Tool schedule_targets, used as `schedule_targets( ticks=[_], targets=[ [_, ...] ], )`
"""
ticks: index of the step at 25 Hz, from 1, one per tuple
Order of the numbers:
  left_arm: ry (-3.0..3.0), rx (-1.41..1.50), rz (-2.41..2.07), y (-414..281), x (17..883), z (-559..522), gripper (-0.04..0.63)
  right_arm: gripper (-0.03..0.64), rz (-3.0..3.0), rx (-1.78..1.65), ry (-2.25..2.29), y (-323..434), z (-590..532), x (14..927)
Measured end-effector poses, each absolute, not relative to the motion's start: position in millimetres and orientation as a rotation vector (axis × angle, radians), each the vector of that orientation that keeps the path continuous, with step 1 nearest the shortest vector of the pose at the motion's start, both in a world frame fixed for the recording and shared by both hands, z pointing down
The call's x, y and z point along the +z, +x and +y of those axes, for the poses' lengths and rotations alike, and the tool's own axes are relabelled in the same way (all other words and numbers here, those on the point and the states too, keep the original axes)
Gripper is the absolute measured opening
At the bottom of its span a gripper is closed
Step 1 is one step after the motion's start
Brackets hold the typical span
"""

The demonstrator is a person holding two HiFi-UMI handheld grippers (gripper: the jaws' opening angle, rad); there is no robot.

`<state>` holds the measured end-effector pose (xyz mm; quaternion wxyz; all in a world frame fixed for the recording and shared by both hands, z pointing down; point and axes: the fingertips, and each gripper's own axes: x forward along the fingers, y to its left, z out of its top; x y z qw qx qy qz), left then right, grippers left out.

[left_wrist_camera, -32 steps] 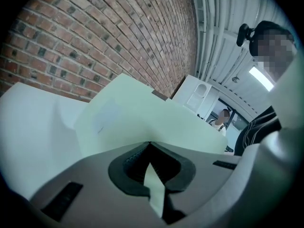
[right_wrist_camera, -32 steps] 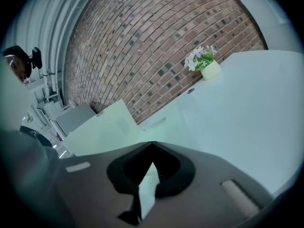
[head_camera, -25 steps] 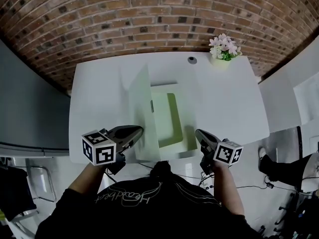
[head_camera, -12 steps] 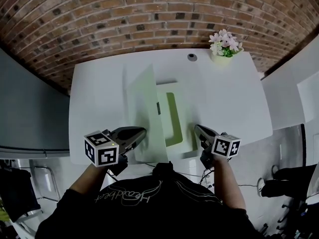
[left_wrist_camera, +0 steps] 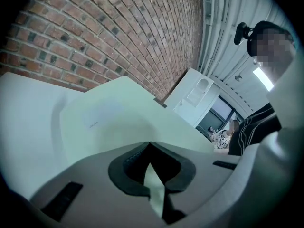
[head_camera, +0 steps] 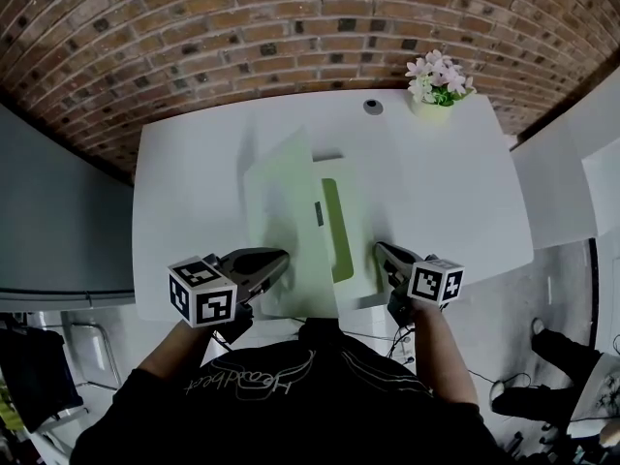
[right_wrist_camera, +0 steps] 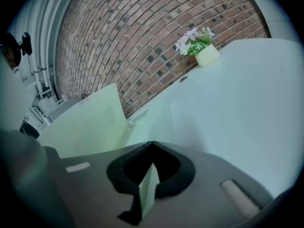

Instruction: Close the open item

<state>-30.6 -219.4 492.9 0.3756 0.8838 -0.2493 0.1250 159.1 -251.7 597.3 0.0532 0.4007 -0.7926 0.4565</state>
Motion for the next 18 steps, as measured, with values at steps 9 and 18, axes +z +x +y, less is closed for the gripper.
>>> schedule_targets(
  ticks=[9,18],
  targets=[
    [2.273,0.356,-0.639,-23.9,499.5,-220.1,0.002,0.003,-2.421,1.425,1.206,159.0,-250.6,601.0],
    [2.238,0.401,-0.651,-21.0,515.2,-222.1,0.002,0.003,-2.467,1.454,1.099,137.5,-240.0,598.4]
  ],
)
